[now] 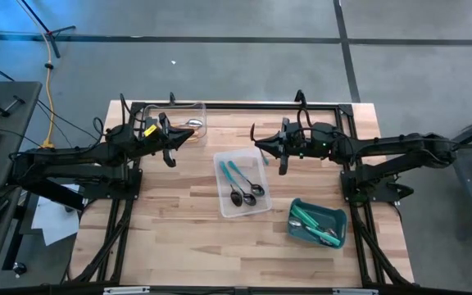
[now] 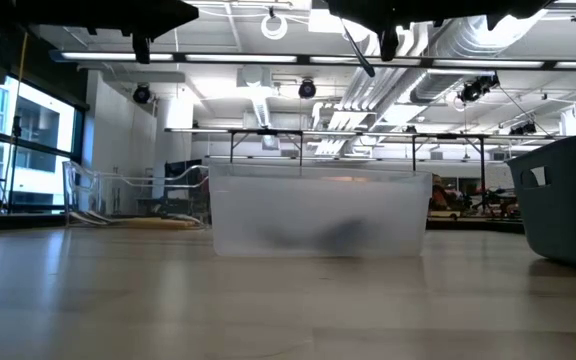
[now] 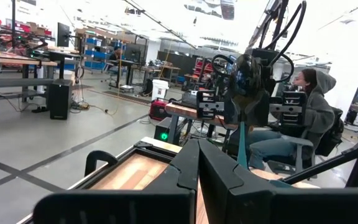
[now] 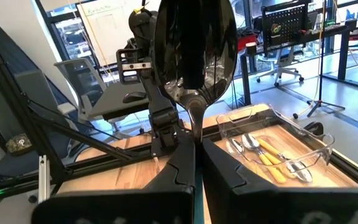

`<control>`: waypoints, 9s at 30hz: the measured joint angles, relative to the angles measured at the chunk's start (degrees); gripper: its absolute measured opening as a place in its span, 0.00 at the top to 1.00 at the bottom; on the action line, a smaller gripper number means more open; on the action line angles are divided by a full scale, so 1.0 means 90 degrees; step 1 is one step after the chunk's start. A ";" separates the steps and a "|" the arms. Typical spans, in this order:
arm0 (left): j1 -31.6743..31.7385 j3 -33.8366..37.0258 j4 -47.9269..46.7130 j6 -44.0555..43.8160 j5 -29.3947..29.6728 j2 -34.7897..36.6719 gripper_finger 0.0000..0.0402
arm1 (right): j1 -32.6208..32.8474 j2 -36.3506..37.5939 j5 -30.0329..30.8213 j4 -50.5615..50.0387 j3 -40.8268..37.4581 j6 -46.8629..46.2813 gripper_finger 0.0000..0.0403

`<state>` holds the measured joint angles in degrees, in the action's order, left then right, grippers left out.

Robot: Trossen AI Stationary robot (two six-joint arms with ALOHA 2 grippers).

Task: Sort silverware by color (type)
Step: Put the blue spoon into the white transparent bin, then return to Home Position

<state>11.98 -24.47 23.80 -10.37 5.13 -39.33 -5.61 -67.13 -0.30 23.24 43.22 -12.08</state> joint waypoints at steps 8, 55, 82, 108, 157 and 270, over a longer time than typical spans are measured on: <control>-0.0002 0.0000 0.0000 0.0002 0.0000 0.0000 1.00 | 0.0000 0.0000 -0.0024 -0.0016 0.0000 -0.0007 1.00; -0.0001 0.0000 -0.0049 0.0000 0.0002 -0.0002 1.00 | 0.0002 -0.0002 -0.0210 -0.0188 -0.0002 0.0017 1.00; 0.0001 0.0002 -0.0049 0.0004 0.0005 -0.0005 1.00 | 0.0026 -0.2277 -0.0807 -0.1967 0.2442 -0.0753 1.00; 0.0001 0.0002 -0.0316 -0.0002 0.0034 -0.0005 1.00 | 0.0265 -0.4240 -0.0444 -0.4255 0.3011 -0.3225 1.00; 0.0001 0.0002 -0.0331 0.0005 0.0073 -0.0005 1.00 | 0.0153 -0.5047 -0.0199 -0.4339 0.3014 -0.3993 0.72; 0.0000 0.0000 -0.0335 -0.0281 0.0069 -0.0002 1.00 | 0.0036 0.1331 -0.0805 -0.1467 -0.0806 -0.0204 0.70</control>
<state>11.98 -24.47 20.78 -12.90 5.75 -39.35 -5.28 -55.16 -7.54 10.03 35.97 -13.91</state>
